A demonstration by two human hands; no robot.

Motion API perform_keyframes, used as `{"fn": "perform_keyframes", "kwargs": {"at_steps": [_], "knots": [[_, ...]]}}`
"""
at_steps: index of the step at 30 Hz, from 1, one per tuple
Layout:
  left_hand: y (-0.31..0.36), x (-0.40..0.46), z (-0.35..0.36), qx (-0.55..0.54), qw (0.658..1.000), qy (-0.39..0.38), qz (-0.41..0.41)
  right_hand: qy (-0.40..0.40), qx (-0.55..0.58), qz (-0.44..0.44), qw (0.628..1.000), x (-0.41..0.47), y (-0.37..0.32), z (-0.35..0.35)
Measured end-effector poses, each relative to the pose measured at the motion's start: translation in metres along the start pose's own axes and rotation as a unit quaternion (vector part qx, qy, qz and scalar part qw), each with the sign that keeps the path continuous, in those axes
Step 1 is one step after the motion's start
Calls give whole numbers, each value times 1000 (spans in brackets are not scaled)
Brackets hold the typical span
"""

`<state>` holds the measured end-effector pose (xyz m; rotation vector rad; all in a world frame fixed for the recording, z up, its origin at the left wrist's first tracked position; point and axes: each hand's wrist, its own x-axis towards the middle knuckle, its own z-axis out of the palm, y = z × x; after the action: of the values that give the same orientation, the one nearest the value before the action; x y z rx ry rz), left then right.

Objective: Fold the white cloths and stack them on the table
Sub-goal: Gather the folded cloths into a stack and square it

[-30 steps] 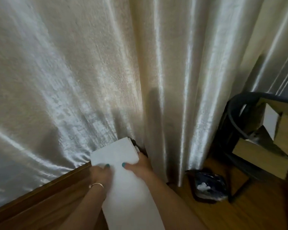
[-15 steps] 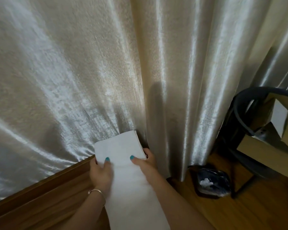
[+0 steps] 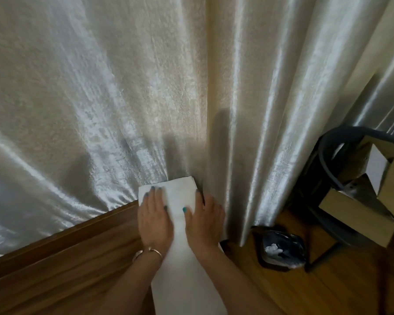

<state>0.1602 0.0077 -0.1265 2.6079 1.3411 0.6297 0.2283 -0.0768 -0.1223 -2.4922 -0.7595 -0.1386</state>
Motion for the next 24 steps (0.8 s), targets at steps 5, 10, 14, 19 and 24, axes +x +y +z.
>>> {"fn": "perform_keyframes", "kwargs": {"at_steps": [5,10,14,19,24], "knots": [[-10,4,13,47,985,-132,103,-164,-15,-17,986,-42,11,-14],[3,10,16,93,977,-189,40,-179,-80,-12,980,-41,26,-8],[10,5,-1,110,979,-147,84,-153,-75,-38,985,-69,22,-30],[3,-16,-5,102,973,-203,36,-240,-81,-67,965,-134,43,-39],[6,-12,2,124,970,-207,33,-254,-102,-58,960,-128,46,-39]]}}
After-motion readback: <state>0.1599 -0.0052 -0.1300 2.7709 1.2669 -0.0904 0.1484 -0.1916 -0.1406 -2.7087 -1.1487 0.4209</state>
